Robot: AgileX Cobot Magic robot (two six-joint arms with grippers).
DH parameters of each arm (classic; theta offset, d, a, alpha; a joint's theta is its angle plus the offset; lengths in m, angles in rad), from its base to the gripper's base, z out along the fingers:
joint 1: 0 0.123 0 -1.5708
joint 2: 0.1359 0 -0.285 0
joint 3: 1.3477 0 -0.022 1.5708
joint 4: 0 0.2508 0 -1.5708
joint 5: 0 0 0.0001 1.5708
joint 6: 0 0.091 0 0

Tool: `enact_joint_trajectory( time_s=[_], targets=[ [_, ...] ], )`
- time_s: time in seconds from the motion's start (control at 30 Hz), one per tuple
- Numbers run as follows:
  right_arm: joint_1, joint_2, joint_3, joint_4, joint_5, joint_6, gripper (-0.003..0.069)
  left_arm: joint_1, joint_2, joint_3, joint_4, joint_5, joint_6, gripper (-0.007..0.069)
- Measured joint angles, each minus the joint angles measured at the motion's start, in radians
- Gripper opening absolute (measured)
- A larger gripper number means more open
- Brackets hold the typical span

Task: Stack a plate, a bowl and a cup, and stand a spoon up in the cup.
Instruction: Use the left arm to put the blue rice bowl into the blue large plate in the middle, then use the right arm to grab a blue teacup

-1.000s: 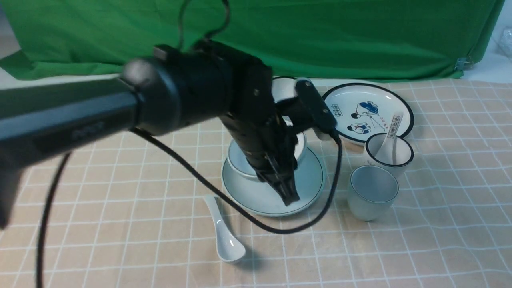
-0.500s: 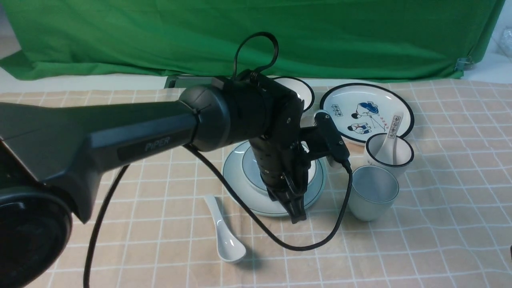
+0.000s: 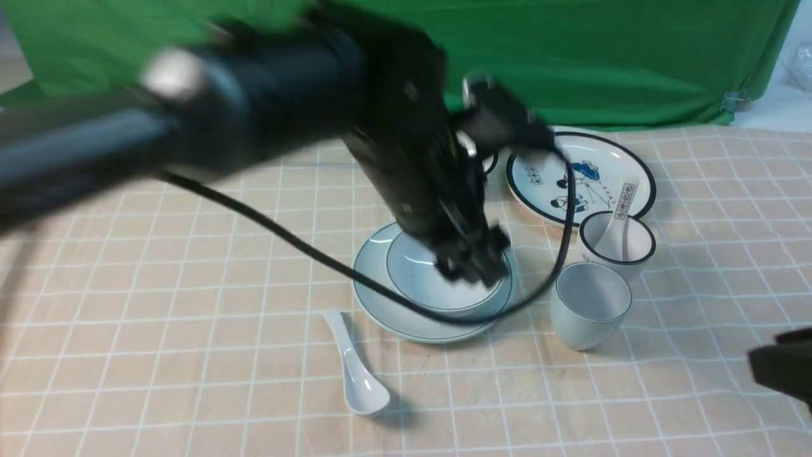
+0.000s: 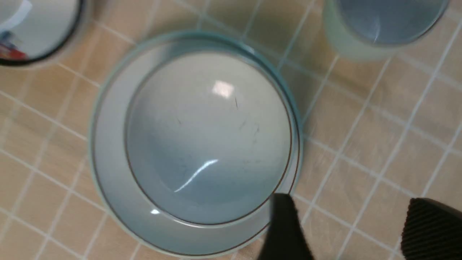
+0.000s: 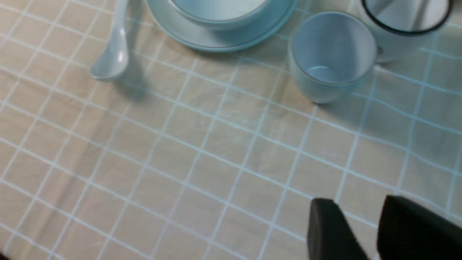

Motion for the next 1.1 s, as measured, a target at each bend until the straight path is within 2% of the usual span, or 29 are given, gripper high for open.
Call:
enact_joint_trajectory(
  time_s=[0.03,0.07,0.1,0.2,0.3,0.4,0.5,0.6,0.7,0.83,0.87,0.9,0.97,1.1],
  targets=[
    [0.03,0.053,-0.032,0.002,-0.001,-0.008,0.024,0.0,-0.067,0.027,-0.005,-0.03,-0.005,0.0269],
    [0.035,0.062,-0.037,0.002,-0.001,-0.009,0.024,0.0,-0.08,0.027,-0.005,-0.035,-0.007,0.0252],
    [0.081,0.144,-0.077,0.001,-0.001,-0.012,0.0239,0.0,-0.19,0.08,-0.014,-0.071,-0.018,0.0123],
    [0.153,0.293,-0.152,-0.024,-0.002,-0.005,0.0266,0.0,-0.371,0.204,-0.033,-0.143,-0.03,0.0029],
    [0.208,0.421,-0.221,-0.072,-0.003,0.016,0.0318,0.0,-0.53,0.352,-0.043,-0.225,-0.042,0.0006],
    [0.231,0.614,-0.321,-0.173,-0.009,0.079,0.0406,0.0,-0.747,0.58,-0.05,-0.372,-0.069,0.0001],
    [0.231,0.751,-0.4,-0.277,-0.013,0.137,0.0423,0.0,-0.921,0.761,-0.05,-0.494,-0.087,0.0001],
    [0.23,0.827,-0.447,-0.312,-0.013,0.158,0.0416,0.0,-1.018,0.856,-0.053,-0.554,-0.097,0.0001],
    [0.222,0.95,-0.499,-0.329,0.001,0.183,0.0358,0.0,-1.151,0.967,-0.057,-0.595,-0.106,0.0001],
    [0.222,0.998,-0.501,-0.332,0.008,0.192,0.0245,0.0,-1.193,0.985,-0.058,-0.591,-0.126,0.0001],
    [0.222,1.0,-0.501,-0.332,0.008,0.192,0.0235,0.0,-1.194,0.985,-0.058,-0.59,-0.127,0.0001],
    [0.222,1.002,-0.504,-0.332,0.016,0.192,0.015,0.0,-1.198,0.985,-0.058,-0.59,-0.133,0.0001],
    [0.223,0.999,-0.515,-0.332,0.034,0.192,0.0095,0.0,-1.198,0.985,-0.058,-0.59,-0.135,0.0001],
    [0.254,0.959,-0.591,-0.325,0.109,0.195,0.0087,0.0,-1.198,0.985,-0.057,-0.59,-0.142,0.0001]
  ],
)
